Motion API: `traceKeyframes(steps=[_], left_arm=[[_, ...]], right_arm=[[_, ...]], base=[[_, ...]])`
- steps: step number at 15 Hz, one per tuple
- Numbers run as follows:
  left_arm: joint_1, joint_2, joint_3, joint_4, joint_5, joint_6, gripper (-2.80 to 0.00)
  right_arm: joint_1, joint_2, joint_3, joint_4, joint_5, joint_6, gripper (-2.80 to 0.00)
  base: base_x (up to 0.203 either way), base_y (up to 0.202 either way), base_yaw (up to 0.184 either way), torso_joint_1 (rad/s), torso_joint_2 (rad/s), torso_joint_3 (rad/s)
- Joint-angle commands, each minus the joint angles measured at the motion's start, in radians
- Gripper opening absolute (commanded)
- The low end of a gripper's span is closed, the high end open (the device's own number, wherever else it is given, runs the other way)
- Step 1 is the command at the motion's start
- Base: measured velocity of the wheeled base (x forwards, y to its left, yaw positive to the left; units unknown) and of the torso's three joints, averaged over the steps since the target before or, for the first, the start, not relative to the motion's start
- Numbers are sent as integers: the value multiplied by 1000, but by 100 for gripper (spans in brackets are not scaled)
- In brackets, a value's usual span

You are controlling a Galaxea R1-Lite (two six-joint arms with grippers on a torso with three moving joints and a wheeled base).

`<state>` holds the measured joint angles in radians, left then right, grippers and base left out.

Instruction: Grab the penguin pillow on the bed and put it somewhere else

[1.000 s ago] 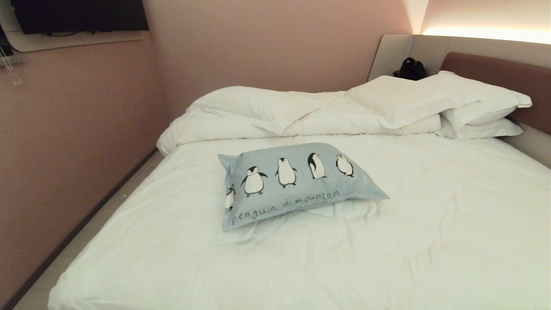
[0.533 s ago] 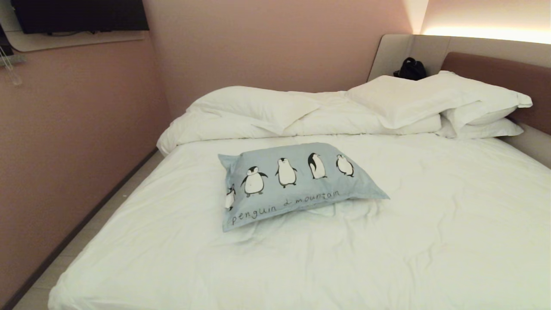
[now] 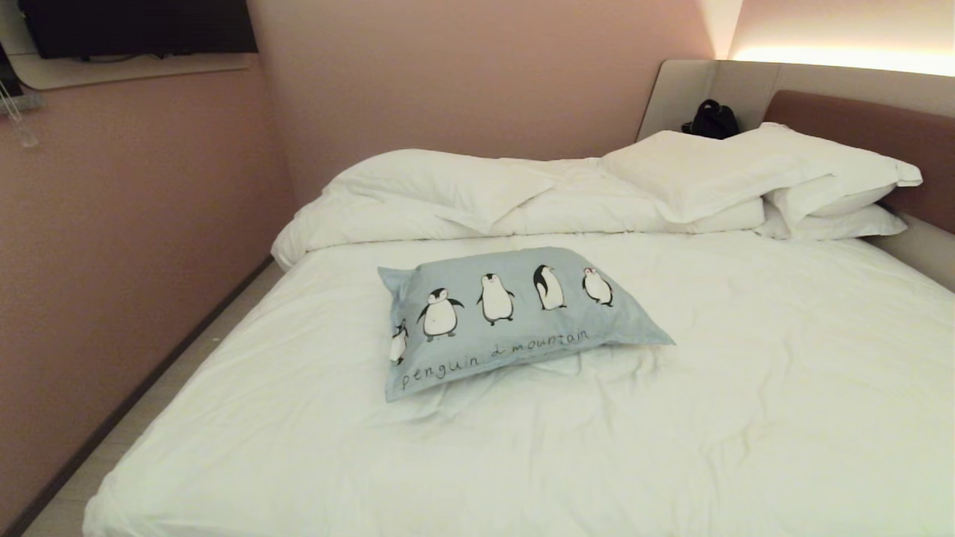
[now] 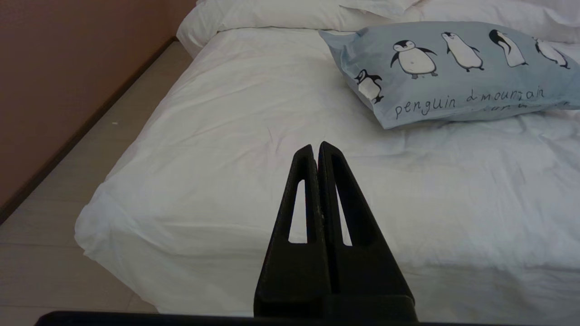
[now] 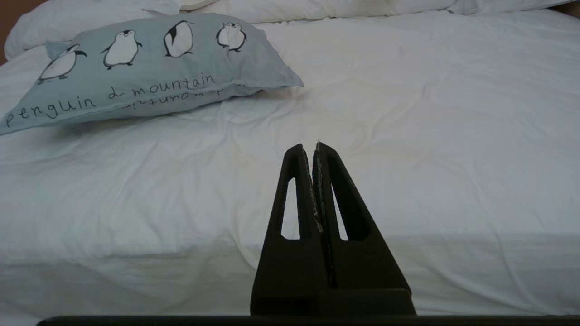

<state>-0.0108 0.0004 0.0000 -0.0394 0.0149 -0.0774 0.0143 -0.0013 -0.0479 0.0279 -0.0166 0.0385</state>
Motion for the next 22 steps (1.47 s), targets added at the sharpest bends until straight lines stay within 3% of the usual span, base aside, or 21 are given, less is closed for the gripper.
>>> traceKeyframes(steps=[1,22], left_arm=[[0,0,0,-1,0,-1,-280],[0,0,0,-1,0,-1,-280]], right_arm=[[1,1,40,-38,0,2,-280],[1,1,48,-32,4,14,-280]], base=[[0,0,0,0,0,0],[0,0,0,0,0,0]])
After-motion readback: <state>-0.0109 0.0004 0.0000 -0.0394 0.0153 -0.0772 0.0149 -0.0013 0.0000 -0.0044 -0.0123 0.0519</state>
